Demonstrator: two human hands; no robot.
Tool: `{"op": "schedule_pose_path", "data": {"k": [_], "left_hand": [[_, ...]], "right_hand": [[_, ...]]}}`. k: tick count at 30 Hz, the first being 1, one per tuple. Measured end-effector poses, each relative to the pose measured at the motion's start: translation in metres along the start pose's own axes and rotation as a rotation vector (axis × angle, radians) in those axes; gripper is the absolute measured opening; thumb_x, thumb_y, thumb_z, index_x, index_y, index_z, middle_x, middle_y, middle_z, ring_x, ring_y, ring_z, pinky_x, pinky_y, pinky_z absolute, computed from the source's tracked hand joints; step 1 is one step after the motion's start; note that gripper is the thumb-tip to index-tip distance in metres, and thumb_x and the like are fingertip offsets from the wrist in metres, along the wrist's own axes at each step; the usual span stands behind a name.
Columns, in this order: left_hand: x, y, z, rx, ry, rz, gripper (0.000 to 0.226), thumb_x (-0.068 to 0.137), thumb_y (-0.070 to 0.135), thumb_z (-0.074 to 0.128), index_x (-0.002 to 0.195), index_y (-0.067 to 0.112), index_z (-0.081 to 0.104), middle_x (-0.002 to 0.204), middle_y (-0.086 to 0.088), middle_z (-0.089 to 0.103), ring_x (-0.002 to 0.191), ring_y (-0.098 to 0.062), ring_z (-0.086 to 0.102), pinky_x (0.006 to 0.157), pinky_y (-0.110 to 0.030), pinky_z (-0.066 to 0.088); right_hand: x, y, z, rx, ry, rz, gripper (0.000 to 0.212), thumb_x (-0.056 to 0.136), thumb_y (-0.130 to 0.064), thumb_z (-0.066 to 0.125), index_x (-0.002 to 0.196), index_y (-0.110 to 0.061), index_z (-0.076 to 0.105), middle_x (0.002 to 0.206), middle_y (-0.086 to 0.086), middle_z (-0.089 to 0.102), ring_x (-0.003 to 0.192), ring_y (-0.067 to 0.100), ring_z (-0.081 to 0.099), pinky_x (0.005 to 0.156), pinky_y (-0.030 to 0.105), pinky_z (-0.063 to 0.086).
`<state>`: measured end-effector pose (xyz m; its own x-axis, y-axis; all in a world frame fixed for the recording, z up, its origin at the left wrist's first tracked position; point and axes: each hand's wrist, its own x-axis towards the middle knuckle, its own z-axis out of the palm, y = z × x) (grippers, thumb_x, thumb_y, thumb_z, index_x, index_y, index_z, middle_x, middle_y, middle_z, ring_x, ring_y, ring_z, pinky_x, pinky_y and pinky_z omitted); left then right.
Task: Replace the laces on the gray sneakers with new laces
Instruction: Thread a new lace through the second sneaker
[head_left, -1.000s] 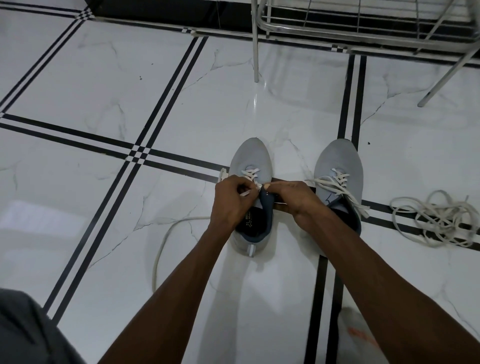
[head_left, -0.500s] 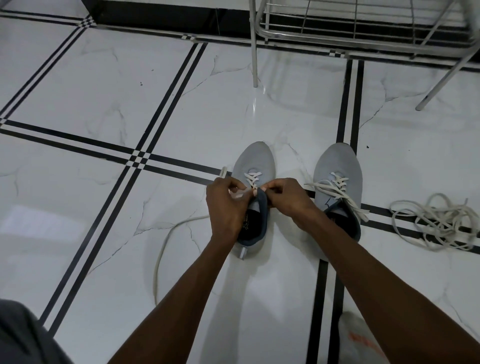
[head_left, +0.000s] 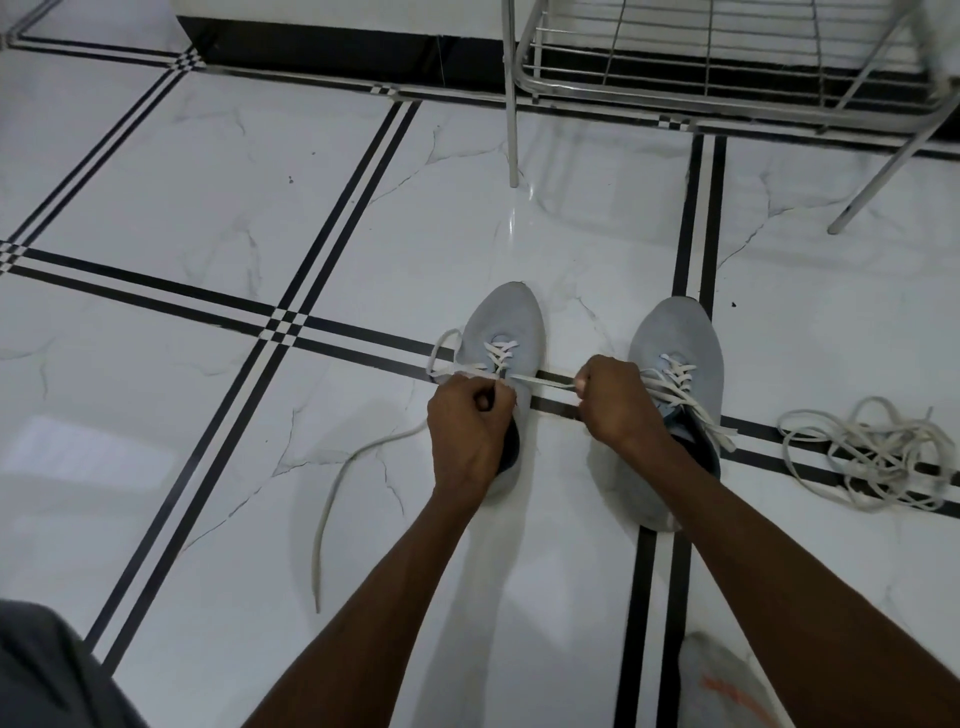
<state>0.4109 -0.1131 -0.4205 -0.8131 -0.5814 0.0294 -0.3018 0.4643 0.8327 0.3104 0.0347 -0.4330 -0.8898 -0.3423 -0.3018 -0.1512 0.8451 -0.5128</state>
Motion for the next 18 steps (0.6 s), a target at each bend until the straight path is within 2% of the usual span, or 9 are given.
{"op": "schedule_pose_path", "data": {"k": [2, 5, 6, 8, 9, 11, 14, 16, 18], "left_hand": [[-0.001, -0.003, -0.001, -0.043, 0.006, -0.025, 0.036, 0.091, 0.018, 0.065, 0.059, 0.007, 0.056, 0.055, -0.005, 0.050, 0.056, -0.017, 0.045, 0.059, -0.027, 0.040], [0.001, -0.006, -0.002, -0.063, -0.003, -0.056, 0.031, 0.092, 0.020, 0.066, 0.063, 0.009, 0.065, 0.062, -0.002, 0.060, 0.063, -0.014, 0.054, 0.065, -0.025, 0.046], [0.002, -0.006, -0.002, -0.060, -0.010, -0.067, 0.030, 0.092, 0.021, 0.066, 0.065, 0.011, 0.067, 0.064, -0.001, 0.063, 0.065, -0.014, 0.057, 0.067, -0.025, 0.048], [0.003, -0.007, -0.003, -0.065, -0.018, -0.063, 0.028, 0.093, 0.022, 0.067, 0.067, 0.013, 0.070, 0.067, 0.000, 0.066, 0.068, -0.015, 0.060, 0.067, -0.024, 0.049], [0.003, -0.007, -0.003, -0.079, -0.022, -0.056, 0.028, 0.094, 0.022, 0.067, 0.067, 0.014, 0.071, 0.067, 0.001, 0.067, 0.068, -0.014, 0.061, 0.067, -0.021, 0.048], [0.003, -0.008, -0.005, -0.097, -0.023, -0.047, 0.028, 0.094, 0.022, 0.068, 0.067, 0.015, 0.070, 0.066, 0.002, 0.067, 0.066, -0.013, 0.061, 0.065, -0.018, 0.047], [0.004, -0.010, -0.006, -0.070, -0.015, -0.034, 0.033, 0.093, 0.022, 0.068, 0.064, 0.006, 0.068, 0.061, -0.005, 0.063, 0.063, -0.018, 0.058, 0.064, -0.028, 0.049], [0.004, -0.011, -0.005, -0.067, -0.014, -0.040, 0.035, 0.092, 0.021, 0.068, 0.063, 0.002, 0.065, 0.060, -0.011, 0.060, 0.061, -0.023, 0.056, 0.065, -0.031, 0.047], [0.002, -0.008, -0.005, -0.082, -0.007, -0.055, 0.033, 0.092, 0.022, 0.068, 0.063, 0.004, 0.066, 0.061, -0.009, 0.061, 0.062, -0.021, 0.058, 0.064, -0.028, 0.048]], "right_hand": [[-0.001, 0.005, 0.000, -0.145, -0.005, -0.032, 0.021, 0.088, 0.002, 0.058, 0.108, 0.003, 0.064, 0.112, 0.018, 0.064, 0.106, 0.031, 0.059, 0.080, 0.029, 0.037], [0.001, -0.009, 0.001, -0.008, 0.080, -0.197, 0.042, 0.087, -0.004, 0.068, 0.129, -0.003, 0.060, 0.122, 0.018, 0.061, 0.109, 0.032, 0.058, 0.092, 0.035, 0.044], [0.003, -0.018, 0.003, 0.079, 0.105, -0.282, 0.042, 0.087, -0.006, 0.070, 0.128, -0.004, 0.063, 0.121, 0.017, 0.064, 0.106, 0.030, 0.060, 0.093, 0.033, 0.044], [0.007, -0.035, 0.011, 0.104, 0.092, -0.377, 0.019, 0.089, -0.008, 0.067, 0.106, -0.007, 0.076, 0.107, 0.014, 0.072, 0.095, 0.027, 0.065, 0.088, 0.034, 0.049], [0.011, -0.041, 0.016, 0.054, 0.070, -0.370, 0.015, 0.090, -0.008, 0.064, 0.095, -0.008, 0.078, 0.099, 0.013, 0.073, 0.089, 0.028, 0.066, 0.083, 0.038, 0.052], [0.016, -0.045, 0.021, -0.018, 0.040, -0.309, 0.017, 0.091, -0.008, 0.061, 0.085, -0.005, 0.076, 0.089, 0.014, 0.071, 0.083, 0.030, 0.066, 0.077, 0.038, 0.051], [0.010, -0.026, 0.015, -0.202, 0.029, -0.191, 0.012, 0.090, -0.006, 0.060, 0.081, -0.002, 0.067, 0.088, 0.015, 0.063, 0.082, 0.029, 0.062, 0.068, 0.030, 0.042], [-0.001, -0.012, 0.007, -0.333, -0.007, -0.107, 0.008, 0.089, 0.000, 0.055, 0.085, -0.006, 0.059, 0.099, 0.018, 0.064, 0.092, 0.032, 0.063, 0.071, 0.031, 0.040], [-0.003, -0.008, 0.005, -0.371, 0.023, -0.133, 0.009, 0.087, 0.000, 0.057, 0.094, -0.006, 0.061, 0.108, 0.016, 0.062, 0.100, 0.033, 0.060, 0.079, 0.034, 0.045]]}}
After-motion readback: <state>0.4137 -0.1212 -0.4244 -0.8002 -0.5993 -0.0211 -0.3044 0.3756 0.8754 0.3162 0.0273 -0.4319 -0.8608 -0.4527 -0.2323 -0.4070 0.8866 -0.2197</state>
